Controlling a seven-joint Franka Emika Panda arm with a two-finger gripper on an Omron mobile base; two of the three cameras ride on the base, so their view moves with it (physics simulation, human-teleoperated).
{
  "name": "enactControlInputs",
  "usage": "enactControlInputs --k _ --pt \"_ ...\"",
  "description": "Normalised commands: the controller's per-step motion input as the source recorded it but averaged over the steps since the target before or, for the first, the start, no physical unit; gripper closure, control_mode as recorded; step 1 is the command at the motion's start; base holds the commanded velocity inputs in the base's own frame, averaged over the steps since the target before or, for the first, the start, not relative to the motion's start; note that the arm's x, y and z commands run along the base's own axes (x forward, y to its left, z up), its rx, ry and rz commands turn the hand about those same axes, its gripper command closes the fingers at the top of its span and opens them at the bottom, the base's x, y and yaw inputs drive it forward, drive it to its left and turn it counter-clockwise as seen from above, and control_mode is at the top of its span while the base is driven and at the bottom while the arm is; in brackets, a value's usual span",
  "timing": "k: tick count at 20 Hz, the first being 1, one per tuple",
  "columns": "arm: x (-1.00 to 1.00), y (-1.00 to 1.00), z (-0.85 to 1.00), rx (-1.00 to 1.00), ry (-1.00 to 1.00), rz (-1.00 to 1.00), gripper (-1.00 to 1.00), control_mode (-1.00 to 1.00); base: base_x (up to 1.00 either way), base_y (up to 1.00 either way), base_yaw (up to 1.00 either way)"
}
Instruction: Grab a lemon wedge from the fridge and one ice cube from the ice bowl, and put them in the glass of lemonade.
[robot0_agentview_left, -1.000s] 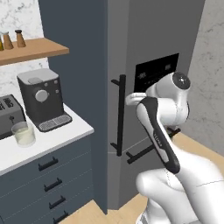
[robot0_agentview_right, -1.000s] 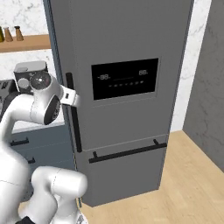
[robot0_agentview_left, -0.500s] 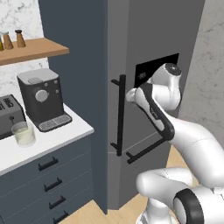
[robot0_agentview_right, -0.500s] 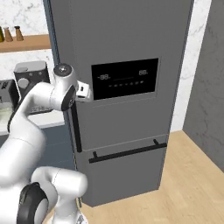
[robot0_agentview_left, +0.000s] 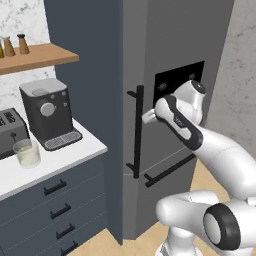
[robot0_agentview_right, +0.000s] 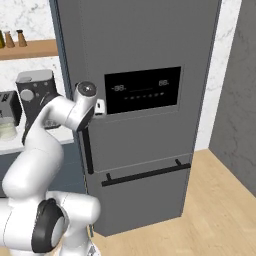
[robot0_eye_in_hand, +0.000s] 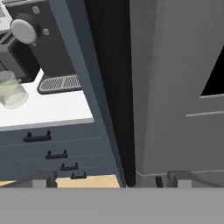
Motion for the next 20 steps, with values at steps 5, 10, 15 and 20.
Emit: enactControlInputs --k 5,10,15,20 --pt "0.27 0.24 0.00 0.00 0.00 0.06 -1.00 -1.00 0.00 0.00 0.00" --pt "0.32 0.02 -0.15 0.00 0.00 0.00 -1.00 -1.00 0.00 0.00 0.00" --pt "0.36 0.00 -0.31 0.00 0.00 0.00 -1.00 -1.00 0.00 0.00 0.00" --pt "0.15 0.04 -0.27 0.00 0.00 0.00 -1.00 -1.00 0.00 0.00 0.00"
